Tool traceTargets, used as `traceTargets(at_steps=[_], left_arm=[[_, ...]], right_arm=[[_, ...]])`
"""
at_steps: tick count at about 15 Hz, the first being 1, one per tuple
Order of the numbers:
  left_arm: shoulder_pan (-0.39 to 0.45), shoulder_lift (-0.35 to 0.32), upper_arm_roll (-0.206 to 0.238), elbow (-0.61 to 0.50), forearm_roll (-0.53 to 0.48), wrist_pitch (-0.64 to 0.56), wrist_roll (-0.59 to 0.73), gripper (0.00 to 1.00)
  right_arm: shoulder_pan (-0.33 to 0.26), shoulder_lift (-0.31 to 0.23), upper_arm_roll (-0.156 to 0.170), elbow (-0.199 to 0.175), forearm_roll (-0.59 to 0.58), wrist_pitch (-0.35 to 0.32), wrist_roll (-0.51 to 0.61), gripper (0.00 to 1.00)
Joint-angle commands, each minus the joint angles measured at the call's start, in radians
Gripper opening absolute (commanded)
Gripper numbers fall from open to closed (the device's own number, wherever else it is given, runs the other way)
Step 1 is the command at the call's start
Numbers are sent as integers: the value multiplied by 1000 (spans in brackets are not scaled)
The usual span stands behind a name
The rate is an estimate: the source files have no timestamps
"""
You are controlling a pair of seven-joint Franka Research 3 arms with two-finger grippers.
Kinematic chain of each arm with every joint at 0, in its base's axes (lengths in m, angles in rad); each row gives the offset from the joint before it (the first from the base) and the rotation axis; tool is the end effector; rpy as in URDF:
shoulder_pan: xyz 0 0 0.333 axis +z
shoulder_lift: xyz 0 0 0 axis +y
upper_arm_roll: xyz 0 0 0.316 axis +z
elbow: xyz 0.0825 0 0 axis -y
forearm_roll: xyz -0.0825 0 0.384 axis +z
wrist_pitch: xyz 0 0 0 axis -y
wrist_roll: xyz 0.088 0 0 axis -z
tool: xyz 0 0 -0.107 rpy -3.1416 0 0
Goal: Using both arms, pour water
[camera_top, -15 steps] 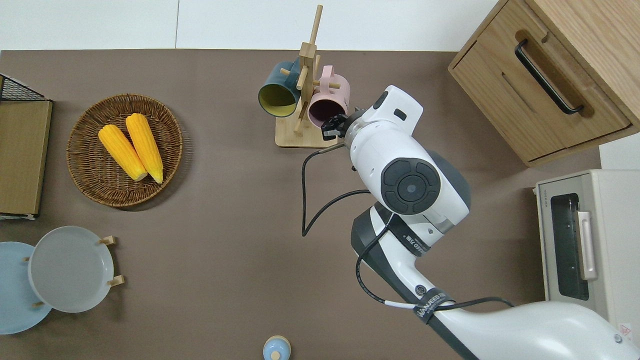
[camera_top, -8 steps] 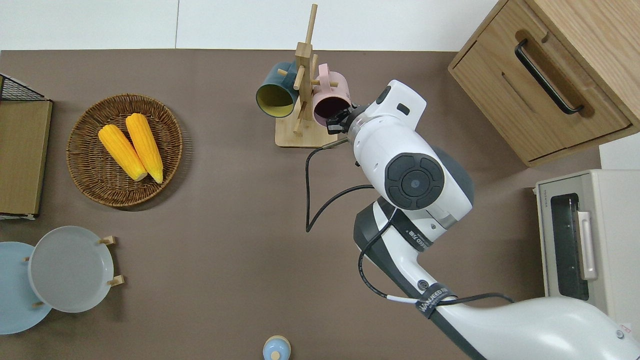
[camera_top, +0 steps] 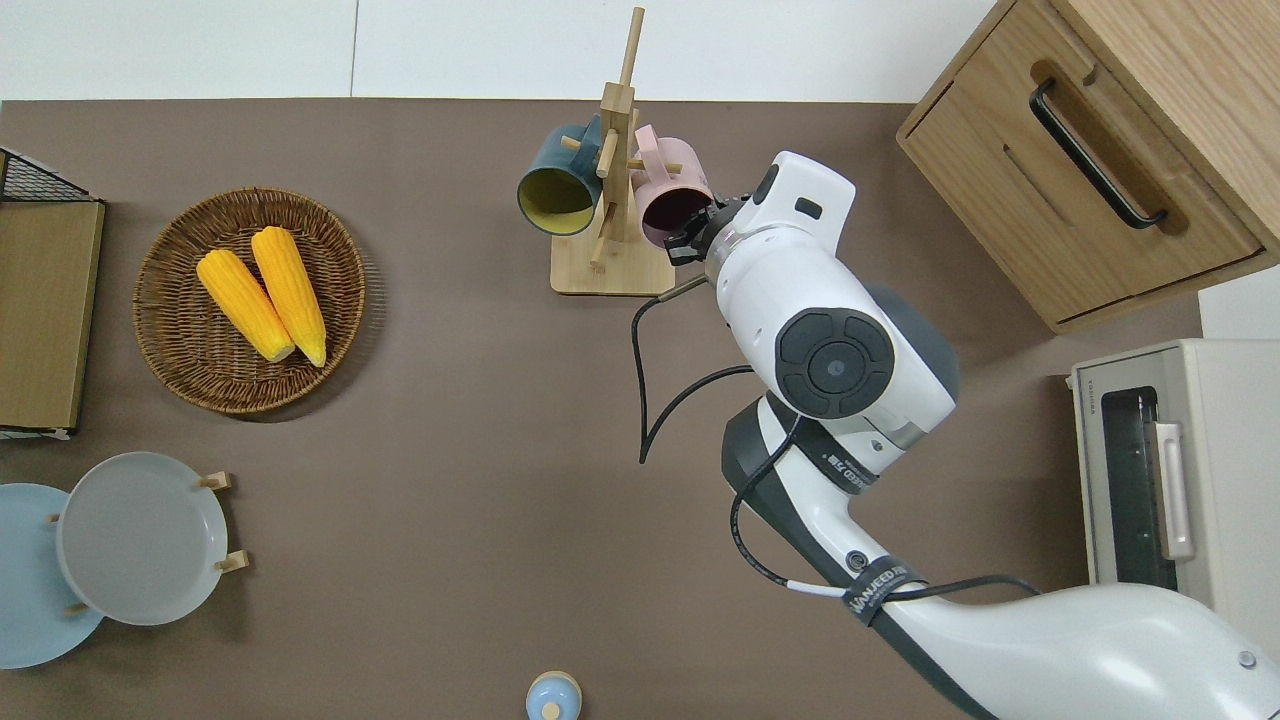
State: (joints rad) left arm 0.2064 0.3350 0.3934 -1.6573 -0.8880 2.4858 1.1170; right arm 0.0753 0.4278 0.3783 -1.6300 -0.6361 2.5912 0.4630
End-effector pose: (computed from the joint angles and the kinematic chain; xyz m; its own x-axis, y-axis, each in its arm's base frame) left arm 0.5858 0.3650 0.4842 0.7160 0.0044 0.6981 0.0004 -1.0000 0.0060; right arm 0.6500 0.2850 0.4484 0.7368 0.3352 0.5872 0.3026 -0.9401 0.1570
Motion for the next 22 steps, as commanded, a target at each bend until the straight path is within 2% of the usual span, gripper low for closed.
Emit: traceTargets(at_steps=[1,3,5,8,9,11,14,18,20,22], left_arm=[[18,36,-18,28,-29,25,26,989],[19,41,-18,28,-54,25,26,964],[19,41,-18,28,-55,25,24,818],[21,42,-18,28,-55,25,12,148],[21,41,-18,28,-60,25,4,9],[21,41,-16,28,-61,25,1,0],[21,41,-15,39,-60,24,-9,0],[16,29,-7,65,-26,7,-57,0],[13,10,-7,70,36,4,-123,0],[14,-14,-11,70,98,2,-184,0]], right_arm=[[-72,22,70,24,-83,4,-63,0],[-104,20,96,19,-114,-5,-66,0],[-146,19,134,16,-119,-5,-64,0],[-186,8,169,6,-120,-5,-66,0],[-190,6,169,4,-119,-5,-66,0],[-221,-3,185,-11,-117,-5,-75,0],[-288,-9,240,-25,-119,-6,-133,0],[-308,-26,241,-31,-119,-54,-174,0],[-336,-35,243,-33,-117,-60,-228,0],[-357,-37,263,-31,-117,-106,-253,0]])
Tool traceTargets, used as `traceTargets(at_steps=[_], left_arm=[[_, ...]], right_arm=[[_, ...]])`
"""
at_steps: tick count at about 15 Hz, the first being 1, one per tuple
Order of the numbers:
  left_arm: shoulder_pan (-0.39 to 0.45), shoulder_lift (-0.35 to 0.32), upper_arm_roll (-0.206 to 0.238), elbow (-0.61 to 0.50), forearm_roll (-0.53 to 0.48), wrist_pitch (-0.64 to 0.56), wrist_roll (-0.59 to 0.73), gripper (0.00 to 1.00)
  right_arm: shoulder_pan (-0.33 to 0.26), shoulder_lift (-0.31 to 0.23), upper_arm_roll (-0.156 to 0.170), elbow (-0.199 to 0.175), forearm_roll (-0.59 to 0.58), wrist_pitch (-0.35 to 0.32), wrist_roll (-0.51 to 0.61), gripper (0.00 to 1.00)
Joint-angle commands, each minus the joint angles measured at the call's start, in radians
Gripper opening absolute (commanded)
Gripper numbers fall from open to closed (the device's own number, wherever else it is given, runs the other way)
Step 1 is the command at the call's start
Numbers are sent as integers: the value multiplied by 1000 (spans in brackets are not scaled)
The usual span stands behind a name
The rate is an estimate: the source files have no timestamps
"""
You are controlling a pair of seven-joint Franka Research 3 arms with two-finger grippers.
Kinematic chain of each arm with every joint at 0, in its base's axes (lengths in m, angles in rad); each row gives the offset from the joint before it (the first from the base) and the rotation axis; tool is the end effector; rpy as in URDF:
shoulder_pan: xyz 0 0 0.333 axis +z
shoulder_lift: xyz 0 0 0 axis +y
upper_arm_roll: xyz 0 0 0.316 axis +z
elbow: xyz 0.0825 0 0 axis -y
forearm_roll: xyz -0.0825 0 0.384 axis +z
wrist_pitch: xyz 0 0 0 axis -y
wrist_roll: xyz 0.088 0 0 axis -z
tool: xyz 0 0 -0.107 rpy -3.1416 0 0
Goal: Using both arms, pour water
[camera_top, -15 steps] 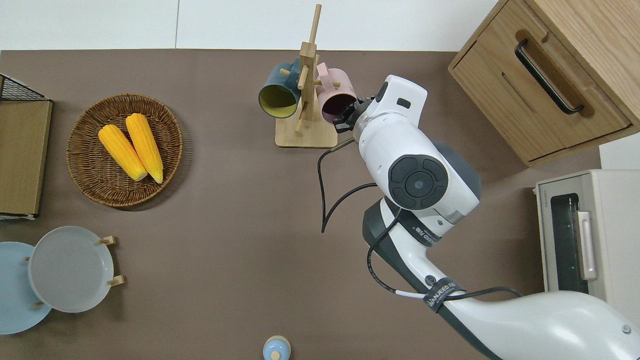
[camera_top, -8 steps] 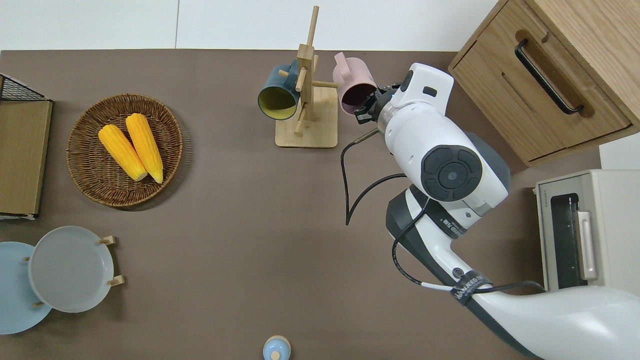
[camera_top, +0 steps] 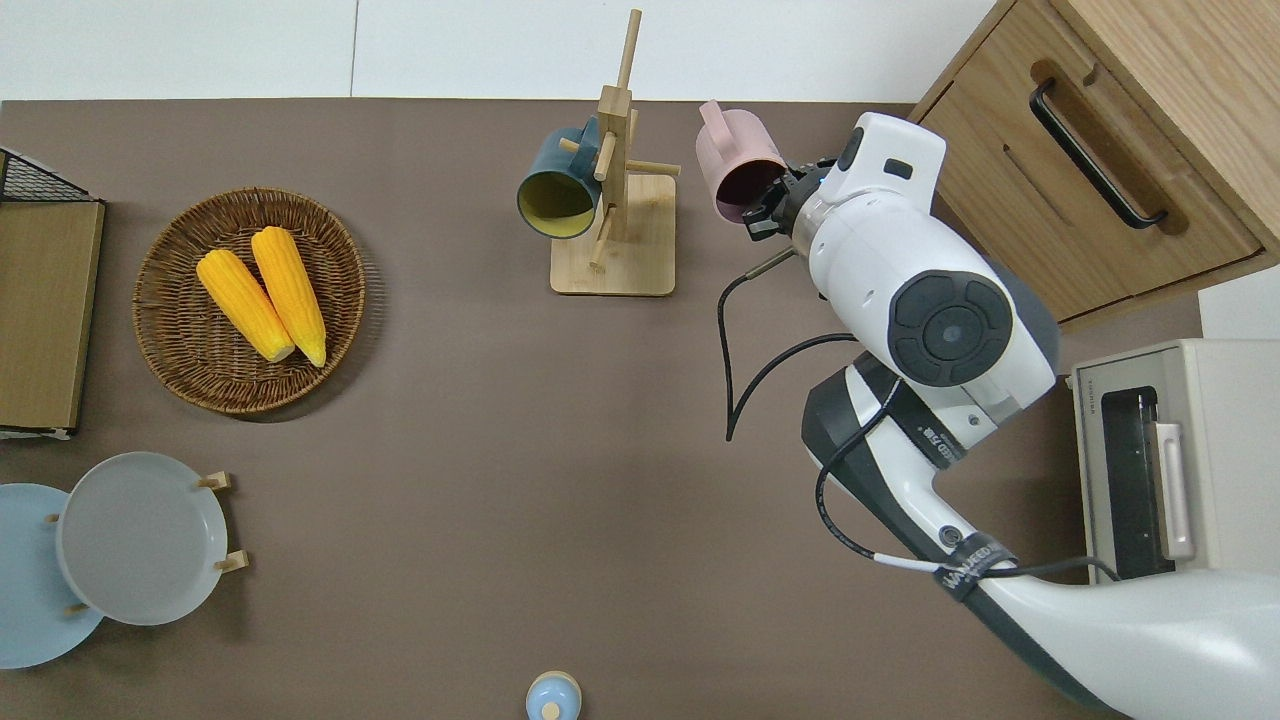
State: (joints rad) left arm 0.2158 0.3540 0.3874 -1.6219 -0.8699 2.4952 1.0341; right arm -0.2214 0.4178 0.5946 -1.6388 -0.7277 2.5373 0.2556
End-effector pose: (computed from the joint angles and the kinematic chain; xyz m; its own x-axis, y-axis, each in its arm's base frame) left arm 0.5918 0.3693 0.4904 0.7098 0.0631 0.7016 0.0577 -0.9978 0.0313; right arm 0.6698 0.2058 0.4694 0.6954 0.4775 0.5370 0.3751 -0.8786 0.2955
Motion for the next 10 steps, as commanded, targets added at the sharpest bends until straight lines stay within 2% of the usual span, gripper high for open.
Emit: traceTargets(at_steps=[1,3,5,8,10], left_arm=[[4,-41,-5,36,94,-9,-115,0],[-4,-59,-5,36,103,-9,-144,0],[-6,-79,-7,36,136,-9,-189,0],[-22,-108,-12,36,228,-9,-293,0],[-36,-131,-12,30,270,-9,-350,0]], right_arm=[[-61,-28,54,-19,-22,-86,-47,0],[-56,-36,57,-16,-15,-164,-50,0],[-47,-51,57,-18,28,-286,-49,0],[-20,-80,53,-18,213,-463,-45,0],[-3,-94,47,-19,286,-573,-35,0]])
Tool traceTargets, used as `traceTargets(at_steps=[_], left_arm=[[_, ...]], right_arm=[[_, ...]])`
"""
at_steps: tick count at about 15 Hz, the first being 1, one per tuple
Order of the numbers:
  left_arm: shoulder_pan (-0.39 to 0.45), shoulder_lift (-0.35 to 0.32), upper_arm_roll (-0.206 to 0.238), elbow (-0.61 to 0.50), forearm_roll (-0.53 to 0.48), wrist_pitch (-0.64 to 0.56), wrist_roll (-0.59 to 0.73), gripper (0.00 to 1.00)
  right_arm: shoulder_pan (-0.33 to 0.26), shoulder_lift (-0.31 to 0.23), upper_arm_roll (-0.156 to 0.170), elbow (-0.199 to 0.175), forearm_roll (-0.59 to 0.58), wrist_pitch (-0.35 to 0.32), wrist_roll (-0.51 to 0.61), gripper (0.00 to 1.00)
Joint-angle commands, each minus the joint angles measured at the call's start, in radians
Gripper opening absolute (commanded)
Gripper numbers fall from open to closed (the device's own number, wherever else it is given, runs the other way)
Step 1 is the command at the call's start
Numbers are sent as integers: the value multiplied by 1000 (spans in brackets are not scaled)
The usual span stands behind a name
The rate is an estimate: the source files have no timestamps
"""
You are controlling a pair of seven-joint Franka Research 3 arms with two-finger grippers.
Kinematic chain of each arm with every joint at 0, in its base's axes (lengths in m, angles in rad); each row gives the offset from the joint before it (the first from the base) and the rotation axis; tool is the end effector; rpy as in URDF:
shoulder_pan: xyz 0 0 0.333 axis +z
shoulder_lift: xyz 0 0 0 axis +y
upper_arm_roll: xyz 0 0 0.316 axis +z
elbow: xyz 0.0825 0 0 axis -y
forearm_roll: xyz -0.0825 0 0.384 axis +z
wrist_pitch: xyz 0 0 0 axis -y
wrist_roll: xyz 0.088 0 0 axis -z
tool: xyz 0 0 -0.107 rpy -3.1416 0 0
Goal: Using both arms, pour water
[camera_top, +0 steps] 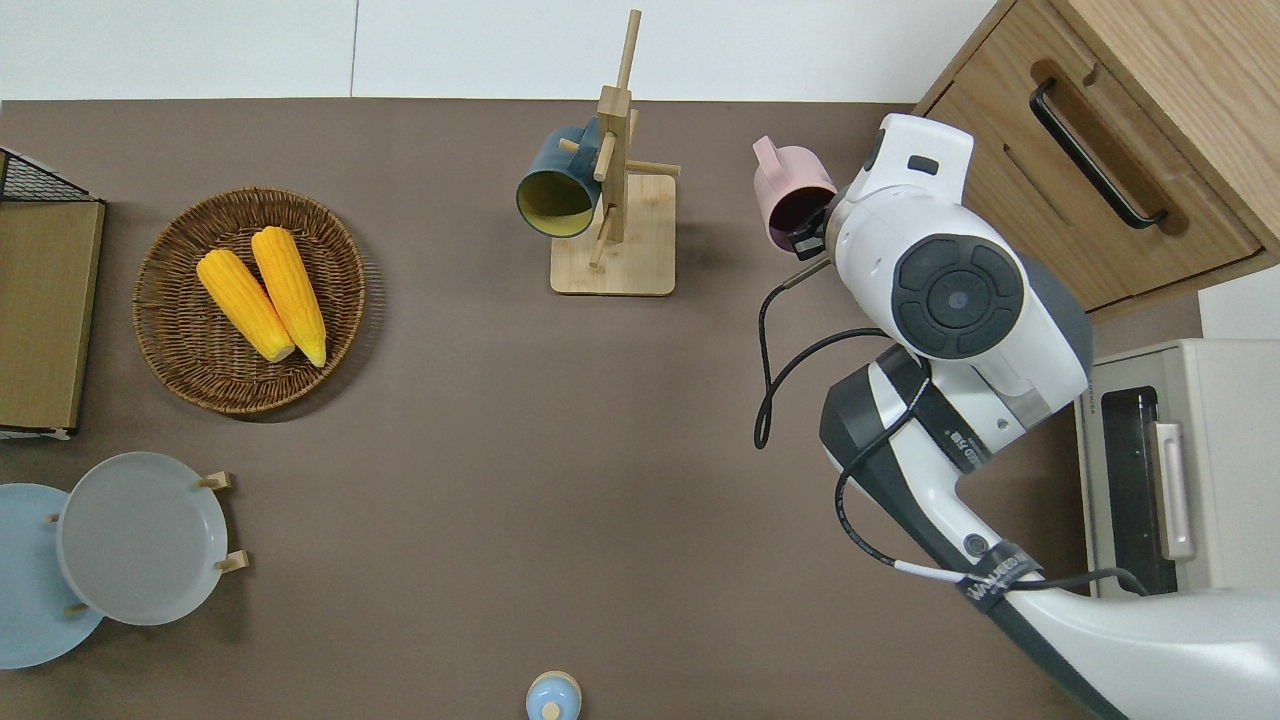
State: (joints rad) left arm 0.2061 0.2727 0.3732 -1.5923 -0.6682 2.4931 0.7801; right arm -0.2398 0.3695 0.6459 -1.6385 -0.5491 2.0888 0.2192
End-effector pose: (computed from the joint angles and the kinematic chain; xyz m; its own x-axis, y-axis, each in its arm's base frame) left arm 0.5887 0.3523 0.5583 0.6970 0.1214 0.7067 0.1450 -0.9891 0.0268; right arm 0.6396 0.1927 0.4549 0.9039 0.3802 0.1959 0.3278 -0.9101 0.2534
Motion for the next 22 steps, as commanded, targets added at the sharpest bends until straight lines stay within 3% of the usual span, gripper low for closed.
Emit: traceTargets(at_steps=[1,4,7,9,12,13,16,18,22], left_arm=[[-37,-67,3,-9,81,-5,-119,0],[-79,-118,3,-78,124,16,-189,0],[-120,-188,1,-182,194,88,-257,0],[-129,-225,-17,-224,252,96,-332,0],[-128,-276,-68,-268,418,96,-502,0],[-128,-291,-89,-285,474,96,-578,0],[-129,-328,-120,-330,551,96,-669,0],[-129,-351,-152,-360,617,96,-749,0],[-129,-385,-226,-419,795,96,-977,0]], right_arm=[[28,-49,-8,-20,151,-175,20,0],[109,-64,-51,-23,285,-269,162,0],[207,-60,-54,-26,352,-296,372,0],[285,-50,-71,-26,418,-282,481,0],[408,-38,-153,-24,518,-250,577,0],[463,-18,-188,-20,569,-210,648,0],[533,44,-201,-9,575,-139,788,0],[571,80,-230,31,589,-131,818,0],[664,117,-343,109,727,-130,847,0]])
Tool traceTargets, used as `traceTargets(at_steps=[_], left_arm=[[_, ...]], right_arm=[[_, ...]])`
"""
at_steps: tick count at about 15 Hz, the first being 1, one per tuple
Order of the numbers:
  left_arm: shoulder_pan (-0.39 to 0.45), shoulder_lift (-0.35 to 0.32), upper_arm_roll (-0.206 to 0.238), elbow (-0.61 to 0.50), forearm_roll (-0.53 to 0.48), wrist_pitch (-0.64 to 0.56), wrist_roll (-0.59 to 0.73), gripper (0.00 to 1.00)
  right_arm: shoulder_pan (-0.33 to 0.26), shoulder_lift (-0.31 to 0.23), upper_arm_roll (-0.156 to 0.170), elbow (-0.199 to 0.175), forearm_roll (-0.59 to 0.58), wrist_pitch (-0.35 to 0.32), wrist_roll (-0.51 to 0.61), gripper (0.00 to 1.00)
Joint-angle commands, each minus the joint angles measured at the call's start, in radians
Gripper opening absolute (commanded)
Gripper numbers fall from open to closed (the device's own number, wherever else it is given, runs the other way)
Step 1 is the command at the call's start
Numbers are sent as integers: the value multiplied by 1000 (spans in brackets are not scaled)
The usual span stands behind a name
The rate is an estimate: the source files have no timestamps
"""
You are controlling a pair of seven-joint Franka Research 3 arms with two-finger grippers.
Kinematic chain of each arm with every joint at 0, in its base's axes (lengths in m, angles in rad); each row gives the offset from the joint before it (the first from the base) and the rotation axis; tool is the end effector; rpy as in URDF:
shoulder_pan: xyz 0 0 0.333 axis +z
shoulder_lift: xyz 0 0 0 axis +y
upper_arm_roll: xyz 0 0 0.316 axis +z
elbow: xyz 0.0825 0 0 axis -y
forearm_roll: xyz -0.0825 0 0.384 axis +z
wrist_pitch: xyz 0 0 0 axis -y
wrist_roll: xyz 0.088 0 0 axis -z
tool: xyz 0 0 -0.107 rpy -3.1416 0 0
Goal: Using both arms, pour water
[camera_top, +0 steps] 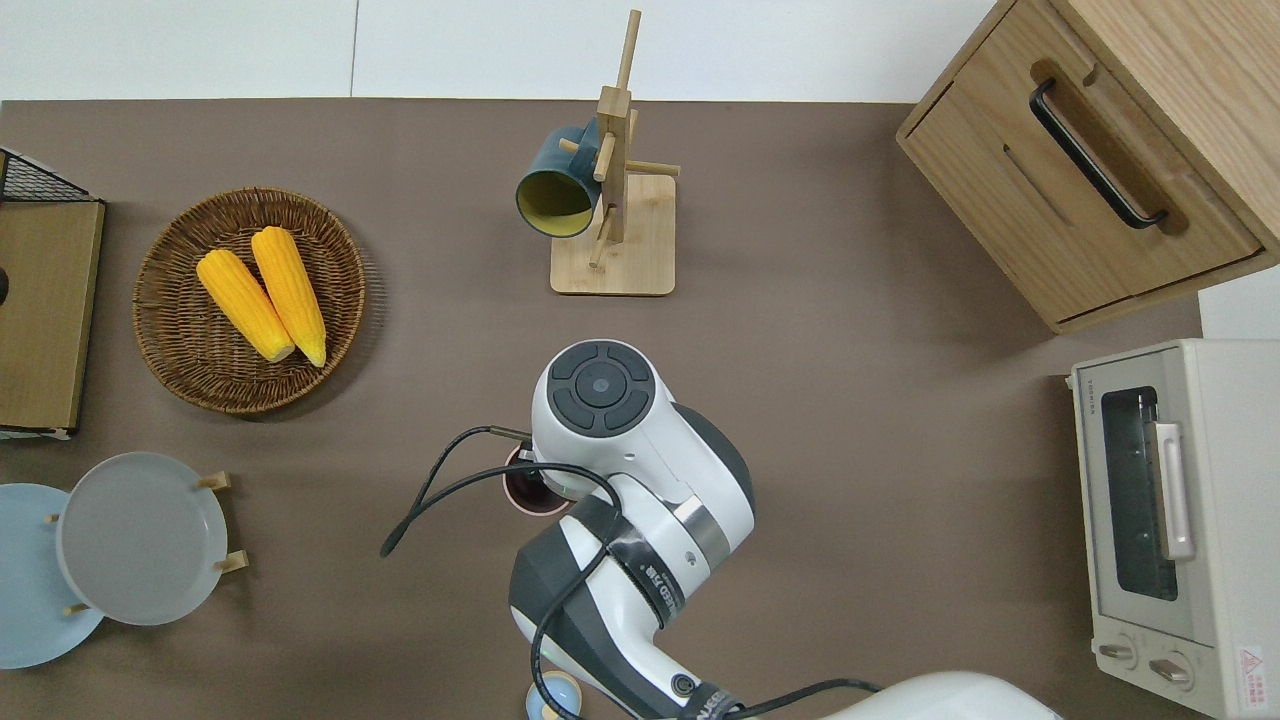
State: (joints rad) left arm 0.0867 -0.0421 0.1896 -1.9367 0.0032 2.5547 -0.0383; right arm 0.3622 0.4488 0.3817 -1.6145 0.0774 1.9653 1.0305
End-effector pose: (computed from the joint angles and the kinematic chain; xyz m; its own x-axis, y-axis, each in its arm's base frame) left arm 0.5717 0.1640 0.5772 0.7489 0.2543 0.6120 0.3005 -0.9533 0.0284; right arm 0.5061 0.4314 0.3773 0.9159 -0.3254 -0.2349 -0.3466 -0.9365 -0.0542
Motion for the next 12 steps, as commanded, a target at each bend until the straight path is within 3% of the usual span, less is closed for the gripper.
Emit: traceTargets(at_steps=[1,3,5,9,12], left_arm=[[-10,-73,-58,-83,151,35,-198,0],[-10,-84,-85,-110,166,35,-224,0],[-10,-96,-116,-142,166,36,-227,0],[-12,-97,-177,-182,163,39,-261,0],[-31,-97,-199,-221,163,74,-291,0]], right_arm=[[86,50,-105,105,126,-5,49,0],[110,73,-118,133,154,26,83,0],[112,88,-116,131,180,89,97,0],[113,97,-116,130,209,141,102,0],[124,99,-118,125,228,187,103,0]])
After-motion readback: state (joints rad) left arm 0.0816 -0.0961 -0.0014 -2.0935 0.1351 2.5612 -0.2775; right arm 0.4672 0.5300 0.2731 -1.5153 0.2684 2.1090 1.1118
